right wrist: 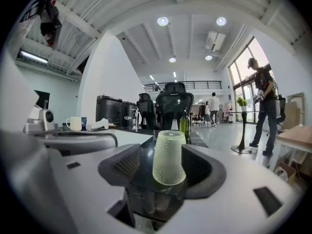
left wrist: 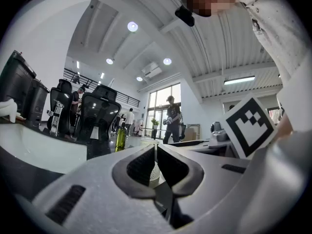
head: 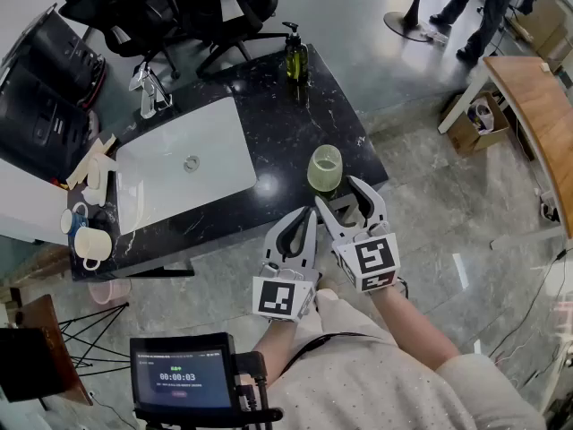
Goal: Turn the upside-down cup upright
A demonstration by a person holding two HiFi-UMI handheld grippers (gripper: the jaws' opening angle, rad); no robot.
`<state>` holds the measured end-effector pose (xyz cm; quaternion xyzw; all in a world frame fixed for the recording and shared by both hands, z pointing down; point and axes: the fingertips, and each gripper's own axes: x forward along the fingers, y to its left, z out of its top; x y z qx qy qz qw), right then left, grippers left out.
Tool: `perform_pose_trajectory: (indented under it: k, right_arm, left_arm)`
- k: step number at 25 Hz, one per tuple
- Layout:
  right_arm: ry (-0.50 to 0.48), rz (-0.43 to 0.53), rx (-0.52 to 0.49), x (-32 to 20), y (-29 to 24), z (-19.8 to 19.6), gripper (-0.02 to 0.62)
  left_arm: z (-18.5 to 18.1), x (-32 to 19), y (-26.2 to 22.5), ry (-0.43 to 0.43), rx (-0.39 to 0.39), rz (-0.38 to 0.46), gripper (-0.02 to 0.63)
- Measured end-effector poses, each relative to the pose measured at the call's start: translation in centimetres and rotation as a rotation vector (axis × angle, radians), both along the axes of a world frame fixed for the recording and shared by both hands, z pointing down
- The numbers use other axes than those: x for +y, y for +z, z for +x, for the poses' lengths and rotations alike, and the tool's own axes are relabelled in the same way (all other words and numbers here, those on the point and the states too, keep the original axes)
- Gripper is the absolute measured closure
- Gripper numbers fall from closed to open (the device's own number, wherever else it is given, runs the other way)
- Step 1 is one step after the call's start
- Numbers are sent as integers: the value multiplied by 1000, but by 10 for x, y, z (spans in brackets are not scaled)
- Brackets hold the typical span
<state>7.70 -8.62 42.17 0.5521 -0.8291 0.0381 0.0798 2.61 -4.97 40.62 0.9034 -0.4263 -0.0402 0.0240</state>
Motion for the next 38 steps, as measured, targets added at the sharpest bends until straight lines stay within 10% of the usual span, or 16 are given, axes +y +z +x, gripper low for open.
perform_pose_trajectory:
  k: [27,38]
  right_arm:
    - [90,-191,120,-55,63,4,282]
    - [54,-288,-155,-41,46,2,284]
  left_arm:
    - [-7,-26,29,-5,8,-37,597]
    - [-21,-28,25,-34,8,-41,597]
